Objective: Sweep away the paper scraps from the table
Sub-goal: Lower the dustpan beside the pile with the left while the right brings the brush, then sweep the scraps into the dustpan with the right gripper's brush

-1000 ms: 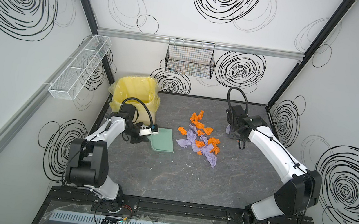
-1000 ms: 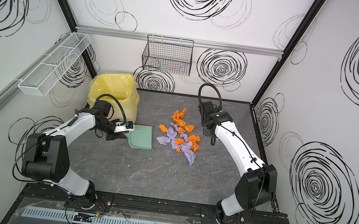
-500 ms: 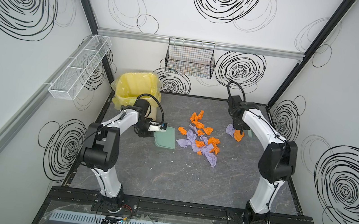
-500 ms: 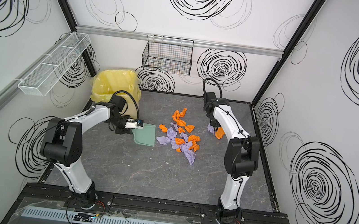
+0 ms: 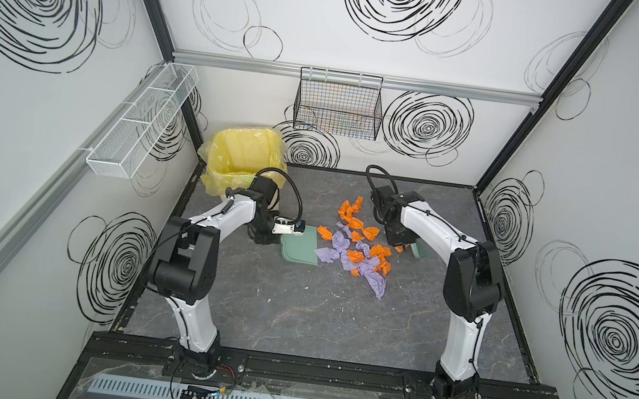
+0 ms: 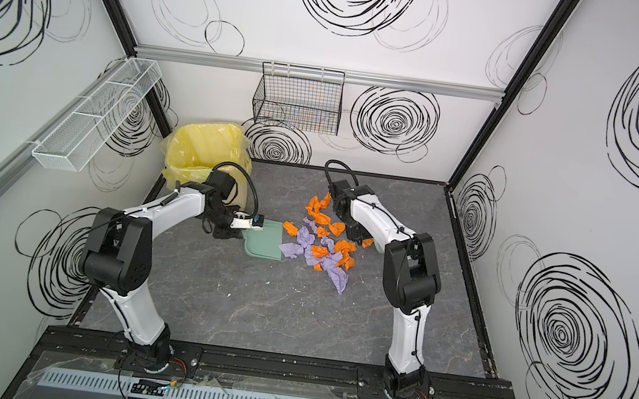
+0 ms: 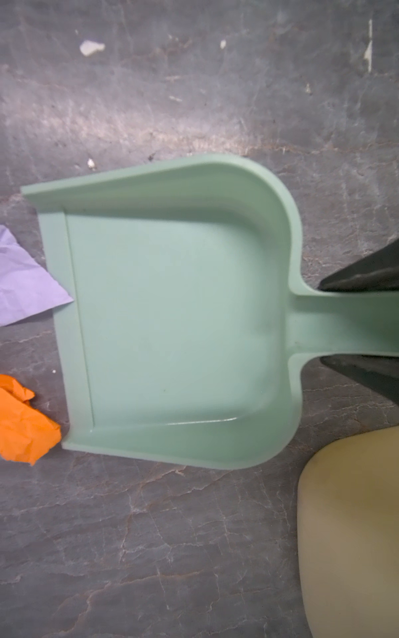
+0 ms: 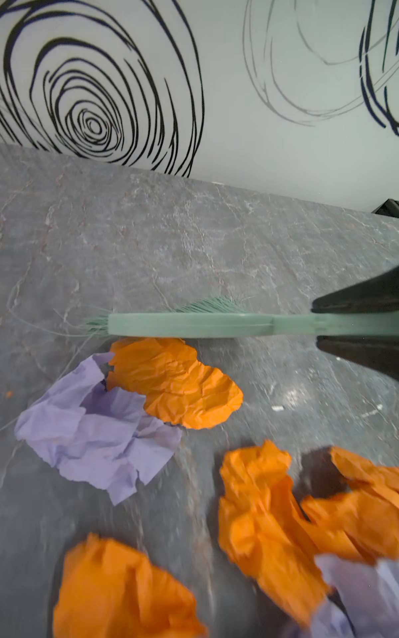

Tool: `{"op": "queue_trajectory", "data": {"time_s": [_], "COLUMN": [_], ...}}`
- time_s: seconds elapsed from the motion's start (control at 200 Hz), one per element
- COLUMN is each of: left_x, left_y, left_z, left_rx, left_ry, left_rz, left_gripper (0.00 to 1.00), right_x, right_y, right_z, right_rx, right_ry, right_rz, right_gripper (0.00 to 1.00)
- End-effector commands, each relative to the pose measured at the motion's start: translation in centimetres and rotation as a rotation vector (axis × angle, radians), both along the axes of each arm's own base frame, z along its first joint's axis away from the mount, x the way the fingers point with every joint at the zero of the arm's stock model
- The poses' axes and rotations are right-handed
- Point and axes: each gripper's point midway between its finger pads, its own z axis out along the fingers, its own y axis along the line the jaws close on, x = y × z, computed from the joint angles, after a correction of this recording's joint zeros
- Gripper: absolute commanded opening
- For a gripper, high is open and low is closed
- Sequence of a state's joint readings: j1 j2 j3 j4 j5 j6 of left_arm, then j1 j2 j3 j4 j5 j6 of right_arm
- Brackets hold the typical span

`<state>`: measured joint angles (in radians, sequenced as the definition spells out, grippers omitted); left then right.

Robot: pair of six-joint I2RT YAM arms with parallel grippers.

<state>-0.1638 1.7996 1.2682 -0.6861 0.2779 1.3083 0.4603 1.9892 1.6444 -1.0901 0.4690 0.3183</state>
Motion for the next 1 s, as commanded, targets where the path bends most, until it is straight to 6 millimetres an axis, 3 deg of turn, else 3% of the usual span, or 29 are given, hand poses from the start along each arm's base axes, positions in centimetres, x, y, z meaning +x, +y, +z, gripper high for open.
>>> {"op": "queue_trajectory", "data": {"time_s": [0.0, 0.395, 0.645, 0.996], "left_x": [-0.2, -1.4, -2.7, -3.9], "left_y": [-0.6, -4.2, -6.6, -8.1], "left_z": [-0.7, -2.0, -2.9, -3.3], "left_rx": [0.011, -0.028, -0.055, -0.102], "left_ry": [0.016, 0.046, 0.07, 0.1], "left_rz": [-0.002, -0.026, -0.046, -0.046], "left_gripper": [0.0, 0.0, 0.0, 0.0], "right_x": [-1.7, -6.0, -7.5, -8.6], "right_y": [2.4, 10.7, 14.7, 19.2], "right_z": [0.6, 0.0, 0.2, 2.9], "right_rx": [0.081, 0.216, 0.283, 0.447], "right_ry": [-0.001, 0.01, 0.01, -0.02], "right_rz": [0.008, 0.101, 0.147, 0.204], "right_gripper": [0.0, 0.0, 0.0, 0.0]}}
